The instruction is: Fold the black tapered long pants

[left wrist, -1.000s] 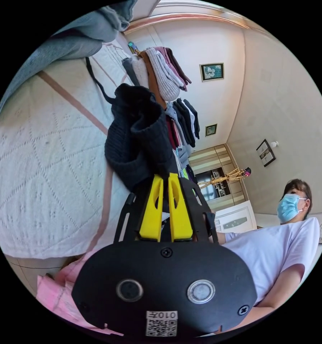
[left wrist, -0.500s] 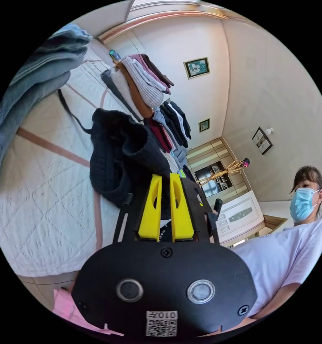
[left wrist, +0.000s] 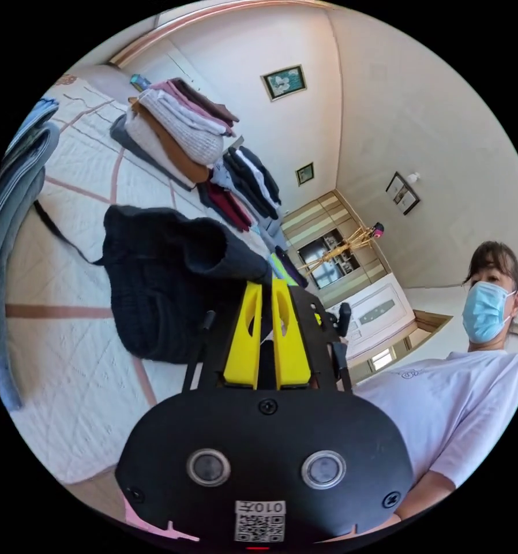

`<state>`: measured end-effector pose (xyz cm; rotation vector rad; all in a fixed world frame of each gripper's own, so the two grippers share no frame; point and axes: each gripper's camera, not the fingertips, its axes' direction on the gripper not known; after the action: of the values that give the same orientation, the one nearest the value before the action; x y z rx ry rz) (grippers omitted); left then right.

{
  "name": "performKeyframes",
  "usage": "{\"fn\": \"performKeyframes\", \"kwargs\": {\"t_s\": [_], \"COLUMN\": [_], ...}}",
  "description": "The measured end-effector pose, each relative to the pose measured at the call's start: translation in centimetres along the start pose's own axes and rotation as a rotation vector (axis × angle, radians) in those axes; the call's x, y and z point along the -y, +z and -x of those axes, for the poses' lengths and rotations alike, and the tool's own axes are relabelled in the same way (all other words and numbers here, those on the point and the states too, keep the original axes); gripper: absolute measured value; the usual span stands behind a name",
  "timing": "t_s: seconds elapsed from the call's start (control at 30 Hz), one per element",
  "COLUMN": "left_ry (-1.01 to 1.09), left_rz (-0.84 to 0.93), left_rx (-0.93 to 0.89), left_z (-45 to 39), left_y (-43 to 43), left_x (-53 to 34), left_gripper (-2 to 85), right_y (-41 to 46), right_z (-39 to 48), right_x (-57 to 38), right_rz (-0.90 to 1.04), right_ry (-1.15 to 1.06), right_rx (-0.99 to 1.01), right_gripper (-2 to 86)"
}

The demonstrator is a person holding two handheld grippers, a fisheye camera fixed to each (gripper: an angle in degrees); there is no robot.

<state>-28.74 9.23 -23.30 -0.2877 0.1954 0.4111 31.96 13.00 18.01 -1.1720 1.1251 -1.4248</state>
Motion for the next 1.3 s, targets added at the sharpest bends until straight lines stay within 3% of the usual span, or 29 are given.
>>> {"fn": "performKeyframes", "kwargs": {"t_s": [0.17, 0.27, 0.4, 0.53, 0.8, 1.13, 1.3], "left_ry": [-0.093, -0.152, -0.219, -0.302, -0.334, -0.382, -0.290], "left_rz": [0.199, 0.142, 0.046, -0.108, -0.137, -0.168, -0.205], "left_rx": [0.239, 0.277, 0.359, 0.307, 0.320, 0.209, 0.200], "left_z": [2.9, 2.9, 3.2, 5.2, 6.9, 8.0, 7.6], "left_y": [1.8, -0.3, -4.6, -7.2, -4.9, -3.2, -0.7], "left_x": [-4.2, -5.7, -7.1, -7.2, -5.4, -5.6, -2.9], "left_gripper": [6.8, 9.3, 12.5, 15.4, 16.5, 14.0, 10.1], "right_y": [4.3, 5.1, 3.7, 1.2, -2.5, -1.4, -1.1], "right_z": [2.8, 3.8, 3.1, 2.9, 2.6, 1.4, 0.7], "right_x": [-1.0, -0.8, -1.1, -2.8, -8.0, -11.9, -12.9], "right_rz": [0.141, 0.162, 0.161, 0.041, -0.129, -0.142, -0.161], "right_ry": [-0.060, -0.057, -0.032, 0.054, 0.224, 0.283, 0.278], "right_rx": [0.086, 0.060, 0.192, 0.221, 0.160, 0.228, 0.256], "right_gripper": [4.2, 6.0, 8.9, 8.1, 6.7, 6.4, 5.9]}}
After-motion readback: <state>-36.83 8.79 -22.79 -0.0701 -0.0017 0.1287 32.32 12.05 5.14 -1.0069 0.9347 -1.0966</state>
